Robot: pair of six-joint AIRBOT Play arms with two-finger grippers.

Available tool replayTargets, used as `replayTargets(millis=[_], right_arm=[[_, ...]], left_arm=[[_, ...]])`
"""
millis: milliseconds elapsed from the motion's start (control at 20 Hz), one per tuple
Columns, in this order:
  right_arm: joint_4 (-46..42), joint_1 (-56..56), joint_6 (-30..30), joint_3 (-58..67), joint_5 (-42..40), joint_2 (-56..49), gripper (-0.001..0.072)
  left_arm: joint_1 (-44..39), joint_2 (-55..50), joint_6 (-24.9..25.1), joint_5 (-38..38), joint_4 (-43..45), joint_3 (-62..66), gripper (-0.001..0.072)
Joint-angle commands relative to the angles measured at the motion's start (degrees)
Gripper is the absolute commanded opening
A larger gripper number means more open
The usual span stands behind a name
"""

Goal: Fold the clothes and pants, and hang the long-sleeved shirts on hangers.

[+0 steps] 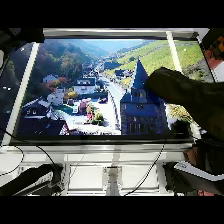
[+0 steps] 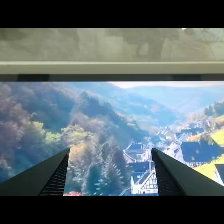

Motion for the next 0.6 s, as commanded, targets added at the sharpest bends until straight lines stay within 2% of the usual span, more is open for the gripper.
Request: replayTargets(millis=[0,200,550], right_arm=[[-15.2,-9.6,2.8,2.1,12.8,0.5,0.0018],[-27.2,-19.4,4.7,2.1,16.3,0.9,0.0019],[-28.3,-25.4,4.7,2.1,15.1,0.9,0.0023]], left_arm=[[0.0,0.0,0.0,0.0,0.0,0.0,0.0580],[0.0,0.0,0.0,0.0,0.0,0.0,0.0580],[0.0,0.0,0.0,0.0,0.0,0.0,0.0580]])
